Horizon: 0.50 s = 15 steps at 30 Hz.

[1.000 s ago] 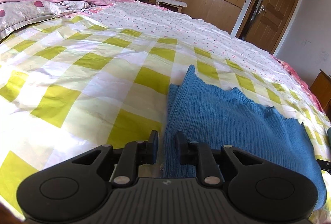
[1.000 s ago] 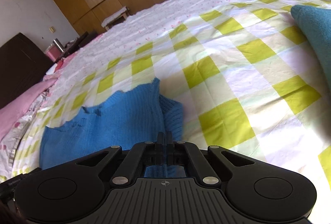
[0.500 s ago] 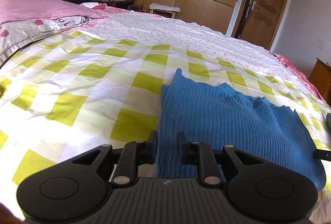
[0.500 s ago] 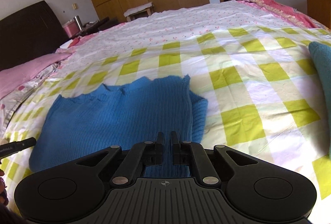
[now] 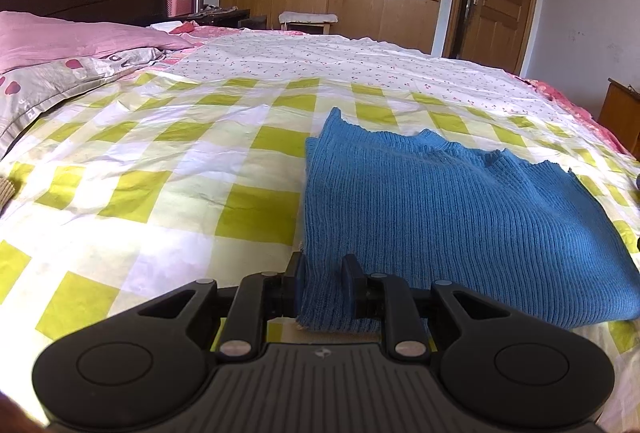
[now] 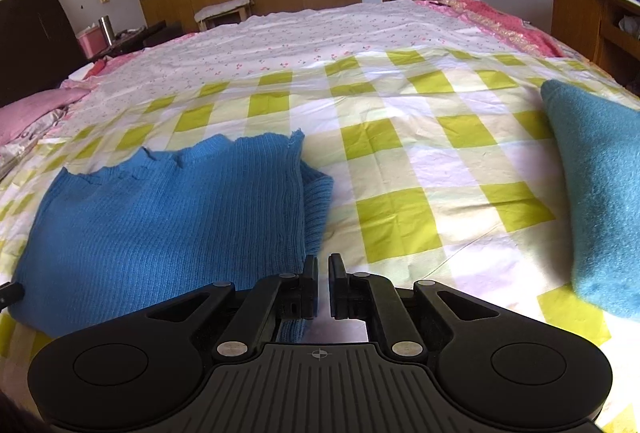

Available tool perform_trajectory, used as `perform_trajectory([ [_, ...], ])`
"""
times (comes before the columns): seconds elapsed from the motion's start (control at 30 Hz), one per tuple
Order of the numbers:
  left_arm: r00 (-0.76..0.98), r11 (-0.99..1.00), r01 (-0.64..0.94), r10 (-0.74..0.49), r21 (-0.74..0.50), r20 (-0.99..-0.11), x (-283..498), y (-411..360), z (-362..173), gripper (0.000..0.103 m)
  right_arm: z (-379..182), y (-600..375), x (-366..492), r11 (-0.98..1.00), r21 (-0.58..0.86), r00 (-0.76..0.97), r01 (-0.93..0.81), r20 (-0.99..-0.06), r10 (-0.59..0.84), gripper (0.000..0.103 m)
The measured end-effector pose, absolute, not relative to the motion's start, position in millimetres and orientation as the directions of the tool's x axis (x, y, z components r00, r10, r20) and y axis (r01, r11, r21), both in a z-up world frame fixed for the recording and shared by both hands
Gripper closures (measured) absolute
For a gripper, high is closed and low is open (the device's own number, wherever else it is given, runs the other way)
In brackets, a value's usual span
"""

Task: Fold small clothes
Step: 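Lay the hem on the collar and open both grippers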

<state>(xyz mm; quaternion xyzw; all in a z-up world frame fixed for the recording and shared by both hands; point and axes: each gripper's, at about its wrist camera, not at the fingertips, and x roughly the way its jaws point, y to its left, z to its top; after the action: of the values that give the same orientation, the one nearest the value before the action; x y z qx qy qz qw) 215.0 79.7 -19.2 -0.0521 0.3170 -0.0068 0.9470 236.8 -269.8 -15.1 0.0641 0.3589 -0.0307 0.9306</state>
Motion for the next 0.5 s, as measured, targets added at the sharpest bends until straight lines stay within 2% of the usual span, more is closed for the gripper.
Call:
perform_trajectory([
  [0.2, 0.802, 0.992, -0.01, -0.066, -0.124, -0.594, 214.3, 82.7, -18.7, 0.076, -11.7, -238.2, 231.7, 0.998, 0.068, 0.753, 0.008, -0.656, 0.039, 0.094],
  [0.37, 0.787, 0.989, 0.005, -0.096, -0.15, -0.61, 215.7, 85.1, -22.7, 0.071, -40.2, -219.7, 245.2, 0.998, 0.065, 0.666, -0.017, -0.744, 0.06, 0.093],
  [0.5, 0.773, 0.982, -0.004, -0.117, -0.189, -0.624, 218.6, 89.7, -26.1, 0.068, -27.7, -207.1, 242.4, 0.999, 0.031, 0.697, -0.042, -0.715, 0.051, 0.09],
])
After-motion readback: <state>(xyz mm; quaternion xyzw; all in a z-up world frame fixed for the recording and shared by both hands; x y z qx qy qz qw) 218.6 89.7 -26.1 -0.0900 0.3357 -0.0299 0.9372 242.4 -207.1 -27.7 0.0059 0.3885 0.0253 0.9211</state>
